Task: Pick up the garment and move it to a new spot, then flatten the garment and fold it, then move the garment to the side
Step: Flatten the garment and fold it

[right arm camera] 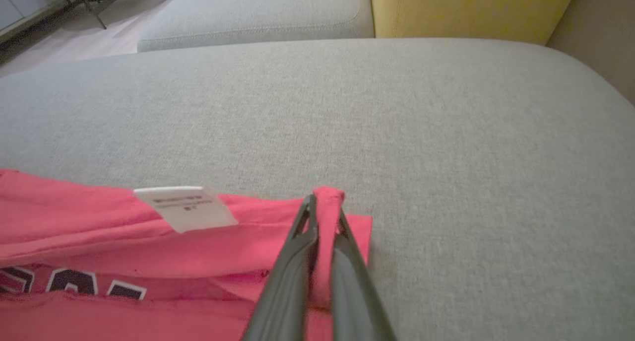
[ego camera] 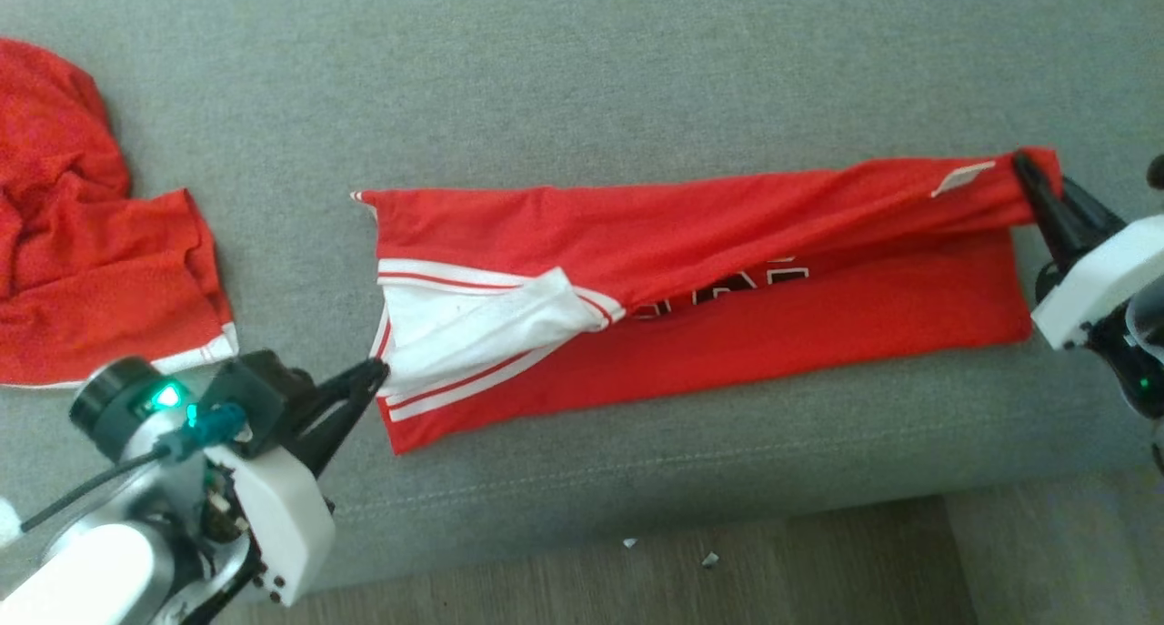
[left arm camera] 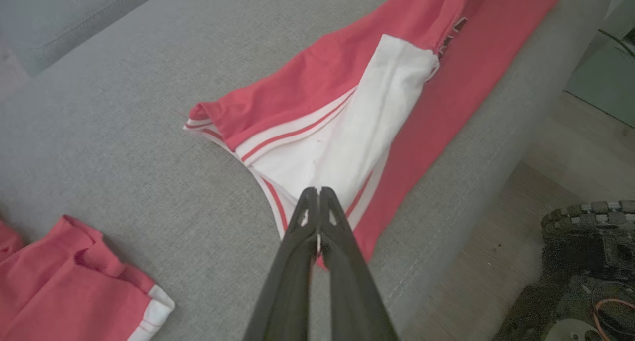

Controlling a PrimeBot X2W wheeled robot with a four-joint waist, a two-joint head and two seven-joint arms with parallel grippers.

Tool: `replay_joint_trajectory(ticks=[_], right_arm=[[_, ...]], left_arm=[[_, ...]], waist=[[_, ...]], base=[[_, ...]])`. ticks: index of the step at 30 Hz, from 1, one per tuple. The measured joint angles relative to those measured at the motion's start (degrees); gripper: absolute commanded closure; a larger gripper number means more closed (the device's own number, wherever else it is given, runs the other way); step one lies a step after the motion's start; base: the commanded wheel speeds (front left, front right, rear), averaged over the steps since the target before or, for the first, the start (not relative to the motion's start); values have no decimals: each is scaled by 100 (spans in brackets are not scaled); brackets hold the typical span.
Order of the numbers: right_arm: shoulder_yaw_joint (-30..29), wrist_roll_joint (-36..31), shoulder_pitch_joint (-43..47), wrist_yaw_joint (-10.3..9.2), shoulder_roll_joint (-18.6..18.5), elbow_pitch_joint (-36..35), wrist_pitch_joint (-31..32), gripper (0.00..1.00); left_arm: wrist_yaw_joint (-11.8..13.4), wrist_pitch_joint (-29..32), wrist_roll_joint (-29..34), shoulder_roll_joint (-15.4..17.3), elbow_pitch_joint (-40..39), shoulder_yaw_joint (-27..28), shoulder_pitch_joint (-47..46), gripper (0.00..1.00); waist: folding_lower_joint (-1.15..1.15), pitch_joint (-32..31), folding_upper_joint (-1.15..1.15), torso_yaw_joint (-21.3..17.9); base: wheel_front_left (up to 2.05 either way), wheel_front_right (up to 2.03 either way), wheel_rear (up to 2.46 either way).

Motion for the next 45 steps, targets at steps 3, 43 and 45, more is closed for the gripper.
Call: replay_joint_trajectory(ticks=[3, 43, 45], right_arm=[[111, 138, 147, 0, -174, -274, 360, 100], [-2524, -1072, 1594, 0, 1209, -2060, -199, 0], [-2693, -1247, 1734, 0, 1393, -2167, -282, 0]], left_arm=[[-34, 68, -32, 19, -16, -82, 49, 100], [1271, -3036, -865, -2644, 1650, 1312, 120, 0], [1266, -3037, -686, -2796, 1773, 1411, 123, 0]], waist=[[0, -52, 0, -25], [0, -768, 0, -2], [0, -801, 0, 7]], base=[[0, 0, 0], [0, 0, 0], [0, 0, 0]])
